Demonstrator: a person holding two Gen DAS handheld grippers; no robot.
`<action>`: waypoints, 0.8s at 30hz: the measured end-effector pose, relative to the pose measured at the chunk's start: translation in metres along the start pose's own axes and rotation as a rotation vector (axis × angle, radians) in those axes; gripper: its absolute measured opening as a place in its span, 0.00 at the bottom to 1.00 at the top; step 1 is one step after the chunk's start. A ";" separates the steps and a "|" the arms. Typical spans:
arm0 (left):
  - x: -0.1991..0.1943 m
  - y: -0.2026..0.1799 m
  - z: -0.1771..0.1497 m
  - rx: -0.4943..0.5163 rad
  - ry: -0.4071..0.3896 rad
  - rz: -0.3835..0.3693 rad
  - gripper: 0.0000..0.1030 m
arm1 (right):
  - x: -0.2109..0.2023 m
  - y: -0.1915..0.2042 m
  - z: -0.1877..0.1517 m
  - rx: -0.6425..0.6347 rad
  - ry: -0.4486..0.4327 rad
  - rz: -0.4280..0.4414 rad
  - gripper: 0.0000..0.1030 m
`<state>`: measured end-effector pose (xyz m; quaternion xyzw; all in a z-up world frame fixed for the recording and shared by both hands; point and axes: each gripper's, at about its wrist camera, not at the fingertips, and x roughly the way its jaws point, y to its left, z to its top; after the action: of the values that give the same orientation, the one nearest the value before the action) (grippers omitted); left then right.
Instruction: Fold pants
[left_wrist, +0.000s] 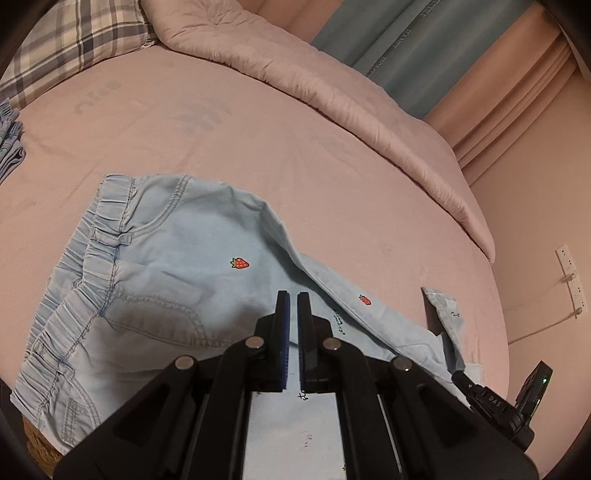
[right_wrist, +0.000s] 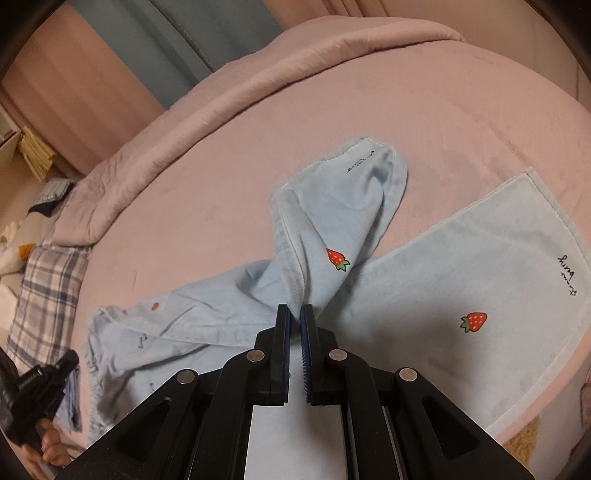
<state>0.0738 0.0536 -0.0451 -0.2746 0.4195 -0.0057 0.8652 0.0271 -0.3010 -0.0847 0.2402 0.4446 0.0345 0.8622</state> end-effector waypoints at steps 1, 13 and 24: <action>0.001 0.001 0.002 -0.009 -0.001 -0.004 0.02 | 0.002 -0.001 -0.001 0.005 0.006 -0.001 0.06; 0.037 -0.008 0.034 -0.025 0.058 0.026 0.13 | 0.012 -0.009 -0.006 0.025 0.047 -0.003 0.06; 0.094 -0.001 0.052 -0.101 0.142 0.087 0.51 | 0.016 -0.016 -0.007 0.033 0.066 0.006 0.06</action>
<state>0.1733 0.0548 -0.0868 -0.2983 0.4910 0.0337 0.8178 0.0289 -0.3079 -0.1067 0.2545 0.4725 0.0376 0.8430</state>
